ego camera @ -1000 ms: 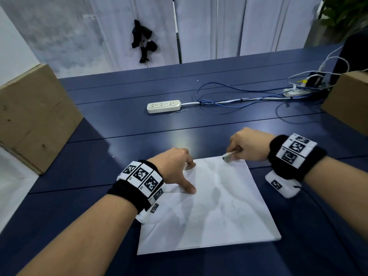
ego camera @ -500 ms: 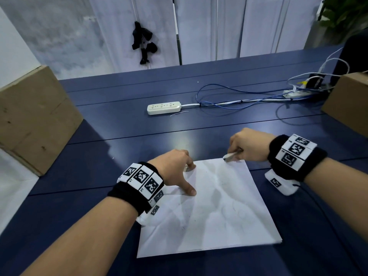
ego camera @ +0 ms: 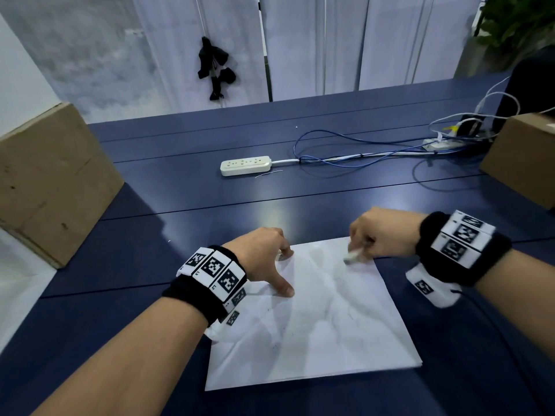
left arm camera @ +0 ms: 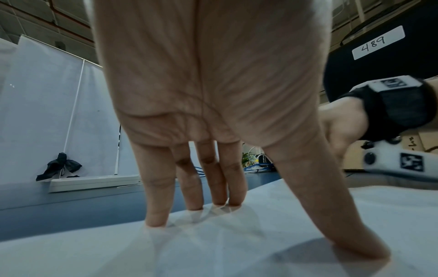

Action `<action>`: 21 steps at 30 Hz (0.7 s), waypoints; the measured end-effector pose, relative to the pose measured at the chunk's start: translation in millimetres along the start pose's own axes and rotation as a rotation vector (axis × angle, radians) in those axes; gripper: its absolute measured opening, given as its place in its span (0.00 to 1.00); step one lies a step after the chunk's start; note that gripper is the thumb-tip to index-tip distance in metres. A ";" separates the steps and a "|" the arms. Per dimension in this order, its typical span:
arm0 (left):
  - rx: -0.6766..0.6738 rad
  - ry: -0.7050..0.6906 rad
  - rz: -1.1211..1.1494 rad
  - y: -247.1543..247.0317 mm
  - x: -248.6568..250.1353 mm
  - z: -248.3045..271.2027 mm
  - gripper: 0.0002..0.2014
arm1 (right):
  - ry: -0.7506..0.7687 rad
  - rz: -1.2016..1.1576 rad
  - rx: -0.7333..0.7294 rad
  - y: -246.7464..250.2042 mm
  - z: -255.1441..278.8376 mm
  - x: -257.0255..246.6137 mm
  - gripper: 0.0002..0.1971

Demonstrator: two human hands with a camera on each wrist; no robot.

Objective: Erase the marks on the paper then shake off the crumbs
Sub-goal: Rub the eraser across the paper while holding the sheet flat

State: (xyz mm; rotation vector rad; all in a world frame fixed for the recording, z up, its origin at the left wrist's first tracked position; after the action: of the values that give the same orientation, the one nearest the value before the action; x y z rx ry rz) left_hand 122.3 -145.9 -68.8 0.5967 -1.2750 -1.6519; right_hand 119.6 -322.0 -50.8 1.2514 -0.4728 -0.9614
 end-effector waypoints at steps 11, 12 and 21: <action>0.007 -0.003 -0.023 1.8 2.5 1.0 0.34 | -0.113 0.140 0.141 18.6 -12.0 10.4 0.10; 0.005 -0.001 -0.018 1.3 2.3 1.0 0.34 | -0.072 0.104 0.105 12.5 -6.5 4.9 0.10; -0.011 0.018 -0.025 1.1 1.5 0.9 0.34 | -0.114 0.038 0.154 15.7 -15.0 13.6 0.15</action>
State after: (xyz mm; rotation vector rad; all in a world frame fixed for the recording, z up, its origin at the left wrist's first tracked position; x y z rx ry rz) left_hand 121.3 -146.8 -67.2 0.6213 -1.2496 -1.6696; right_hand 143.9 -324.3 -43.0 1.3254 -0.6679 -0.9821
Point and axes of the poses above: each hand's wrist, its own z-axis away from the middle knuckle, its own y-axis out of the back of the hand, x = y × z, the point moved 9 cm from there along -z, towards the middle knuckle
